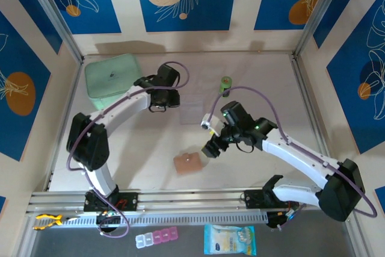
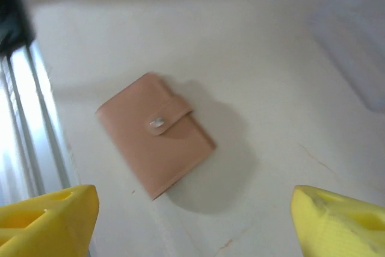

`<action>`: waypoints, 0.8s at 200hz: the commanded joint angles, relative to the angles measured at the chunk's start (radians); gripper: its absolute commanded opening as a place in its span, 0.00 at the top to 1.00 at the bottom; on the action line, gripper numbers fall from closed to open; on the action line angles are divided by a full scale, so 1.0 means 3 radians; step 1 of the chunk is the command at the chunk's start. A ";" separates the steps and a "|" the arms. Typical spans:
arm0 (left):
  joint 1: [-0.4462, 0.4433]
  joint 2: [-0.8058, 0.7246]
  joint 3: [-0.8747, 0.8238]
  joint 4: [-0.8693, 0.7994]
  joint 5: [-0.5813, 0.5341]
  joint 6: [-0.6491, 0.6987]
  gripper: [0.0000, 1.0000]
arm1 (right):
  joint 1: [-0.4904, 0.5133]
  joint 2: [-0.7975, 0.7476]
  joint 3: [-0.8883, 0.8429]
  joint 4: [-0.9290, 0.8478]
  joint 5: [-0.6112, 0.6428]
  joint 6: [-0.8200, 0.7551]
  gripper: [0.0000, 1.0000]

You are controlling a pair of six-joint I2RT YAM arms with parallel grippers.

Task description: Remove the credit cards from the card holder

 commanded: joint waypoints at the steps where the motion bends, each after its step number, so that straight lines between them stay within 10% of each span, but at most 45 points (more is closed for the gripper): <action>1: 0.0220 -0.0355 -0.0295 0.0037 0.0177 0.0194 0.65 | 0.0251 0.0169 0.0138 -0.0108 -0.0213 -0.0944 0.14; 89: 0.1320 -0.1369 -0.1036 -0.0250 0.0614 0.1048 0.57 | 0.0810 0.1382 0.0679 -0.0133 0.0276 -0.1596 0.08; 160: 0.1638 -0.1393 -0.1401 -0.0089 0.0717 0.1251 0.57 | 0.0932 0.1886 0.0845 -0.0062 0.0559 -0.1624 0.01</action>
